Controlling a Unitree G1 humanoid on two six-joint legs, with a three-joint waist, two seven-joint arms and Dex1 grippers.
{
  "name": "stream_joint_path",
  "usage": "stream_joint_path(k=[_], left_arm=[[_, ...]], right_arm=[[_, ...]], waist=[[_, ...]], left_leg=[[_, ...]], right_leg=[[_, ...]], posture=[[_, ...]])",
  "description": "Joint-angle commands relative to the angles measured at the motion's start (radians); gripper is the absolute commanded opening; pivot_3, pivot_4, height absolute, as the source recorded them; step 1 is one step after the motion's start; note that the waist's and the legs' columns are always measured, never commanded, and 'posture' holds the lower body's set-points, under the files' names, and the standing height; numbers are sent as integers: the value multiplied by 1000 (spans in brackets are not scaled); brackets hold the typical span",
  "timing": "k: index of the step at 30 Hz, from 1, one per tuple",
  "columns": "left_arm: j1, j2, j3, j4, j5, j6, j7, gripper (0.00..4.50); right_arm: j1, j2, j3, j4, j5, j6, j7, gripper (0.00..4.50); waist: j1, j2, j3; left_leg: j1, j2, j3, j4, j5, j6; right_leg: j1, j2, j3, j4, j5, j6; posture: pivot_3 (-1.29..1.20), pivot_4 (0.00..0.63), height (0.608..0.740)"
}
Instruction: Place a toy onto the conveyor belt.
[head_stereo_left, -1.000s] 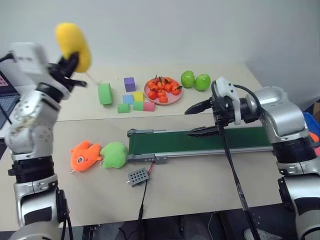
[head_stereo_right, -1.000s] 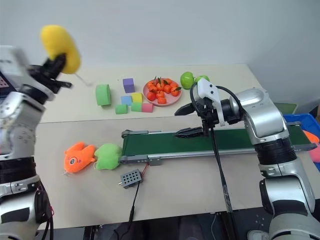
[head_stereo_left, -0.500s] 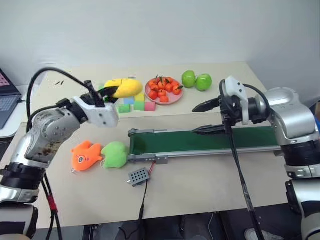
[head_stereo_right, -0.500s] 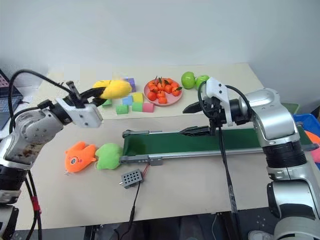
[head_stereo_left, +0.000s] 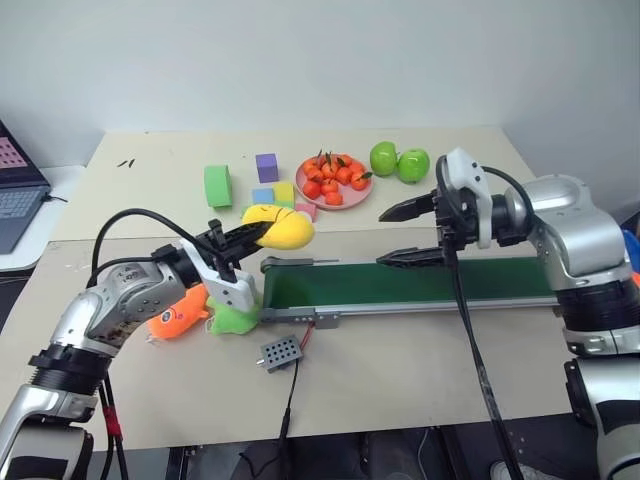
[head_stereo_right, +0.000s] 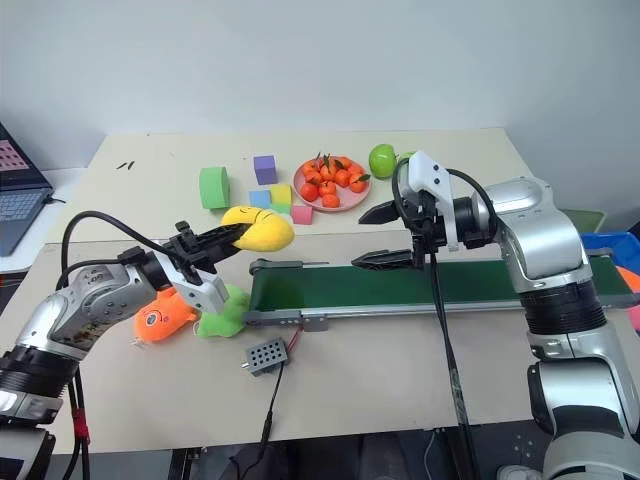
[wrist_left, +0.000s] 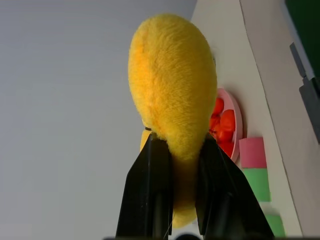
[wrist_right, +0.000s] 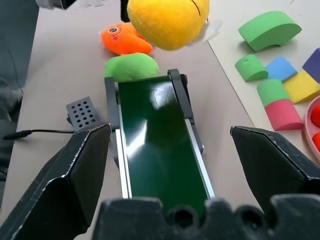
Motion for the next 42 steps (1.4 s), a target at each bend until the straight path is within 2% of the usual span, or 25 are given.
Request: stream_joint_path(k=[1, 10, 27, 33, 34, 36, 38, 41, 42], left_arm=[[-13, -11, 5, 24, 9, -22, 24, 563], [-73, -68, -45, 114, 58, -60, 42, 563], [-108, -107, -157, 212, 190, -200, 112, 563], [-169, -121, -202, 298, 241, -213, 128, 563], [-180, -123, -214, 314, 258, -210, 130, 1000], [-196, -126, -229, 342, 270, -209, 130, 1317], [-207, -128, -236, 365, 259, -212, 125, 2098], [-234, -145, -230, 402, 156, -209, 65, 3222], [-239, -149, -229, 408, 127, -208, 46, 3777]], right_arm=[[8, 5, -70, -53, 68, 30, -9, 4500], [28, 52, -155, -127, 206, 92, -50, 4500], [73, 16, -172, -199, 242, 113, -111, 4500], [72, 9, -166, -193, 229, 103, -115, 4500], [71, 8, -166, -188, 226, 101, -113, 4500], [68, 6, -165, -183, 223, 98, -112, 4500], [68, 4, -164, -180, 219, 94, -113, 4500], [75, -9, -150, -160, 188, 72, -106, 4500], [75, -9, -151, -157, 188, 71, -106, 4500]], waist=[[0, 0, 0], [0, 0, 0], [0, 0, 0], [1, 0, 0], [1, 0, 0], [1, 0, 0], [0, 0, 0], [0, 0, 0], [0, 0, 0]], left_leg=[[0, 0, 0, 0, 0, 0], [0, 0, 0, 0, 0, 0], [0, 0, 0, 1, 0, 0], [0, 0, 2, 1, 0, 1], [0, 0, 3, 1, 0, 1], [0, 0, 3, 1, 0, 1], [0, 0, 4, 1, 0, 1], [0, 0, 4, 2, 0, 1], [0, 0, 4, 2, 0, 1]], right_leg=[[0, 0, 0, 0, 0, 0], [0, 0, 0, 1, 0, 0], [0, 0, 0, 1, 0, 0], [0, 0, 0, 2, 0, 0], [0, 0, 0, 2, 0, 0], [0, 0, 0, 2, 0, 0], [0, 0, 0, 2, 0, 0], [0, 0, 0, 2, 0, 0], [0, 0, 0, 2, 0, 0]], posture=[[0, 150, 739], [0, 150, 739], [0, 150, 739], [0, 150, 739], [0, 150, 739], [0, 150, 739], [0, 150, 739], [0, 150, 739], [0, 150, 739]])
